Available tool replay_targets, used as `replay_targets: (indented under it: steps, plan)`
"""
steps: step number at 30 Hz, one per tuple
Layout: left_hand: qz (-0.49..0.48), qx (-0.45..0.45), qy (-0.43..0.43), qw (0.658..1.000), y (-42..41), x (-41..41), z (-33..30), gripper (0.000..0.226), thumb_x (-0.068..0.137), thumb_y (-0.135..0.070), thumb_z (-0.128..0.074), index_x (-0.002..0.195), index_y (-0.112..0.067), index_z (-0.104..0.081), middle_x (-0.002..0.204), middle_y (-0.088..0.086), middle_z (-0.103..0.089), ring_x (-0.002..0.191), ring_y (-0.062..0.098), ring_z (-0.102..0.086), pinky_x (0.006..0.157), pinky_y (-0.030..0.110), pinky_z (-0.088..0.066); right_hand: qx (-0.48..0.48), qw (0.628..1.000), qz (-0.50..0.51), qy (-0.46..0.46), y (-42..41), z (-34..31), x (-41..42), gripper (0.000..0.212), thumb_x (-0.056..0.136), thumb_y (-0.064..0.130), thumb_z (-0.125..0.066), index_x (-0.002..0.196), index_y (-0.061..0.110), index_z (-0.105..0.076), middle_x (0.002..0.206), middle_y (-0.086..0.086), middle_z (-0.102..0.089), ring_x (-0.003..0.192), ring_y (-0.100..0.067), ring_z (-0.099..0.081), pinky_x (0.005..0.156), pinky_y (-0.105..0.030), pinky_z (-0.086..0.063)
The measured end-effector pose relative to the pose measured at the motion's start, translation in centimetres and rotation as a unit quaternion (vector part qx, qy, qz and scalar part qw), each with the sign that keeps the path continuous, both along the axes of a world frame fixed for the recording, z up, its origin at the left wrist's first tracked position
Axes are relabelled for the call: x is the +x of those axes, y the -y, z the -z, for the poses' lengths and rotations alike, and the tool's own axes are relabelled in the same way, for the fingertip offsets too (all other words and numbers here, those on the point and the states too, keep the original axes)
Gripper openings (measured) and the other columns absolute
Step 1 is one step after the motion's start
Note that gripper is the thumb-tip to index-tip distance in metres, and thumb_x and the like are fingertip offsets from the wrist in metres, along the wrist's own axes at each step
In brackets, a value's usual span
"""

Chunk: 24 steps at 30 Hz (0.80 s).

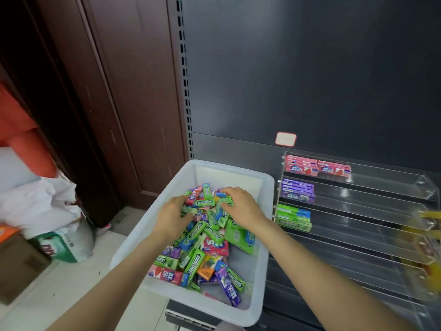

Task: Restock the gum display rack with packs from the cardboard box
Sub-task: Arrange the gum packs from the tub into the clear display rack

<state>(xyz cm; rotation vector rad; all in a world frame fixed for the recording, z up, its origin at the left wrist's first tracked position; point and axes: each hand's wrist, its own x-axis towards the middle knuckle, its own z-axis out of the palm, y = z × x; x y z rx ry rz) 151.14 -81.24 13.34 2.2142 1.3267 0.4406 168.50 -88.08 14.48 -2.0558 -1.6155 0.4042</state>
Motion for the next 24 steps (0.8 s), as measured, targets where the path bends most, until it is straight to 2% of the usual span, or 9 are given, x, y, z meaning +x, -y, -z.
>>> replay_targets:
  steps: [5,9,12,15,18,21,24]
  plan:
    - [0.029,-0.006,-0.04,0.999,-2.2,0.6,1.1,0.066,0.091,-0.029,-0.058,0.147,-0.016,-0.027,0.154,0.005,-0.025,0.14,0.02,-0.025,0.112,0.027,-0.02,-0.073,0.997,-0.022,-0.003,-4.0,2.0,-0.5,0.057,0.096,0.023,-0.049,0.148,0.018,-0.026,0.148,-0.009,-0.033,0.136,-0.025,-0.029,0.112,-0.035,-0.026]
    - [0.056,-0.014,-0.076,0.995,-3.8,1.2,2.0,0.068,0.089,-0.032,-0.058,0.147,-0.016,-0.028,0.152,0.004,-0.029,0.14,0.02,-0.025,0.114,0.029,-0.022,-0.126,0.99,-0.061,0.034,-6.5,3.6,-0.3,0.056,0.097,0.031,-0.046,0.148,0.026,-0.024,0.154,-0.007,-0.023,0.141,-0.025,-0.021,0.116,-0.038,-0.02]
    - [0.066,-0.01,-0.099,0.993,-4.4,1.4,2.4,0.065,0.09,-0.035,-0.056,0.146,-0.016,-0.029,0.153,0.003,-0.028,0.141,0.02,-0.022,0.116,0.031,-0.019,-0.099,0.992,-0.045,0.056,-7.6,4.2,-0.3,0.05,0.094,0.037,-0.052,0.141,0.027,-0.04,0.146,-0.007,-0.04,0.134,-0.025,-0.035,0.109,-0.038,-0.032]
    - [0.068,-0.007,-0.1,0.993,-4.7,1.6,2.6,0.063,0.09,-0.033,-0.055,0.146,-0.016,-0.031,0.153,0.002,-0.027,0.141,0.02,-0.021,0.115,0.03,-0.019,-0.024,0.997,0.033,0.064,-7.9,4.1,-0.4,0.031,0.09,0.031,-0.06,0.121,0.026,-0.061,0.123,-0.006,-0.062,0.113,-0.027,-0.056,0.087,-0.037,-0.048]
    - [0.068,-0.008,-0.094,0.993,-4.8,1.7,2.5,0.062,0.09,-0.032,-0.057,0.145,-0.018,-0.033,0.152,0.002,-0.029,0.14,0.02,-0.024,0.114,0.031,-0.021,-0.009,0.996,0.052,0.071,-7.7,3.9,-0.4,0.024,0.09,0.015,-0.059,0.112,0.024,-0.062,0.116,-0.006,-0.064,0.103,-0.027,-0.059,0.076,-0.034,-0.049]
    - [0.063,-0.008,-0.081,0.995,-4.7,1.8,2.2,0.059,0.089,-0.03,-0.059,0.143,-0.019,-0.038,0.149,0.003,-0.035,0.137,0.021,-0.03,0.111,0.032,-0.027,-0.011,0.998,0.06,0.032,-7.4,3.6,-0.1,0.03,0.087,0.003,-0.059,0.111,0.019,-0.057,0.115,-0.007,-0.061,0.104,-0.025,-0.058,0.079,-0.036,-0.05]
    - [0.051,-0.001,-0.069,0.996,-4.5,2.1,2.1,0.054,0.088,-0.027,-0.058,0.14,-0.02,-0.042,0.144,0.004,-0.041,0.132,0.024,-0.036,0.107,0.034,-0.034,0.009,0.996,0.083,-0.035,-6.5,2.8,0.8,0.03,0.084,-0.001,-0.061,0.111,0.013,-0.062,0.114,-0.008,-0.063,0.105,-0.022,-0.057,0.085,-0.03,-0.046]
